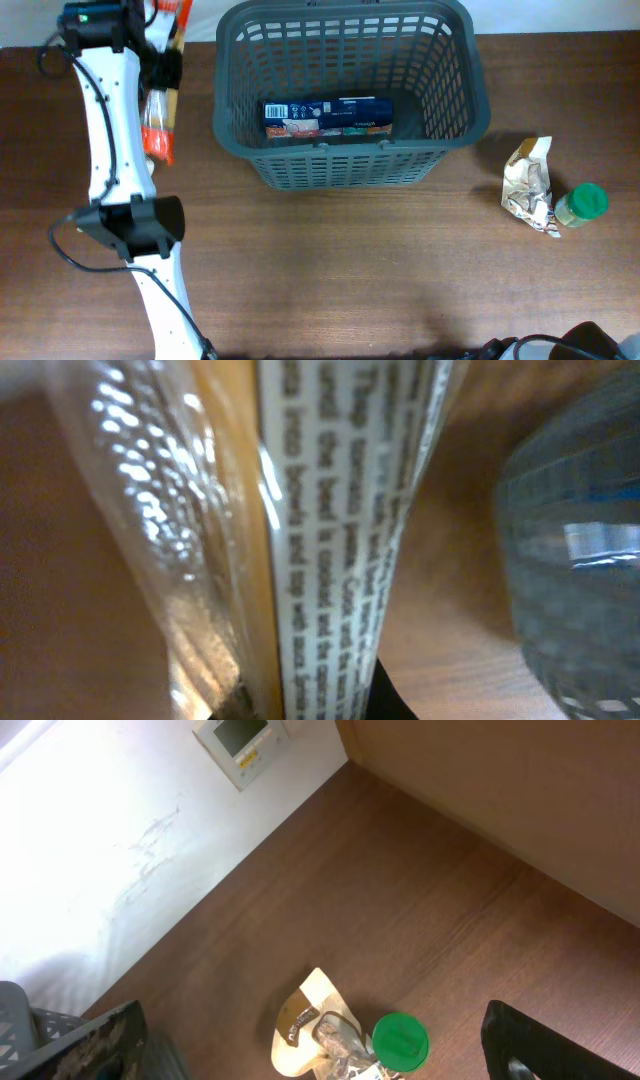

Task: Pack container
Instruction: 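Place the pasta package into the basket with the left gripper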

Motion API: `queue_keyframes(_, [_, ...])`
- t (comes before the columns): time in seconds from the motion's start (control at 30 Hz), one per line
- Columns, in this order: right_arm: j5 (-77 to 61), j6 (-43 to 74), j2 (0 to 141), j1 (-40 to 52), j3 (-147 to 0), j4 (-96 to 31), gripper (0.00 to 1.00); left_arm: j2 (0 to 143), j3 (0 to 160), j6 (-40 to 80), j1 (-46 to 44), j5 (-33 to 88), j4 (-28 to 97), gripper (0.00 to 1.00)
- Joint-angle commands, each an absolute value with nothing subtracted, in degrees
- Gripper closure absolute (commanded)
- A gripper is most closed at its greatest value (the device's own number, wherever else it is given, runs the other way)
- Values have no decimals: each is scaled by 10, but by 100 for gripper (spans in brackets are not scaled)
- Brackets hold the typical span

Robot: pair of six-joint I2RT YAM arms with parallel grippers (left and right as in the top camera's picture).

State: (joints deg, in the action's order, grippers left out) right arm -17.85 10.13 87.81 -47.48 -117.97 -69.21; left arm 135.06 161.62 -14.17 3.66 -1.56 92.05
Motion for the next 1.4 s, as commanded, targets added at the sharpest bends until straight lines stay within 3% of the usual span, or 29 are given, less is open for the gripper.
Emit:
queue_keyframes(0.0, [-173, 99, 879, -477, -1182, -692, 1, 1251, 1730, -254, -9, -54, 901, 98])
queue_keyframes(0.1, [-173, 99, 879, -477, -1182, -692, 1, 1224, 1772, -322, -47, -100, 883, 98])
queue_keyframes(0.23, [-173, 99, 879, -477, -1182, -692, 1, 1199, 1797, -517, -138, -102, 862, 98])
queue_keyframes(0.43, [-173, 99, 879, -477, -1182, -692, 1, 1223, 1732, -663, -218, 38, 860, 98])
queue_keyframes(0.6, [-173, 99, 879, -477, -1182, -692, 1, 1265, 1635, -671, -267, 47, 837, 98])
queue_keyframes(0.8, [-173, 99, 879, -477, -1182, -692, 1, 1319, 1525, -609, -279, 45, 831, 98])
queue_keyframes(1.13, [-173, 99, 879, -477, -1182, -692, 1, 1352, 1415, -604, -294, 45, 845, 98])
queue_keyframes(1.17, [-173, 99, 879, -477, -1182, -692, 1, 1352, 1415, -595, -294, 42, 846, 95])
queue_keyframes(1.2, [-173, 99, 879, -477, -1182, -692, 1, 1352, 1416, -577, -294, 29, 846, 83])
queue_keyframes(1.3, [-173, 99, 879, -477, -1182, -692, 1, 1338, 1442, -499, -293, -15, 846, 35])
queue_keyframes(1.37, [-173, 99, 879, -477, -1182, -692, 1, 1316, 1459, -471, -286, -13, 843, 28])
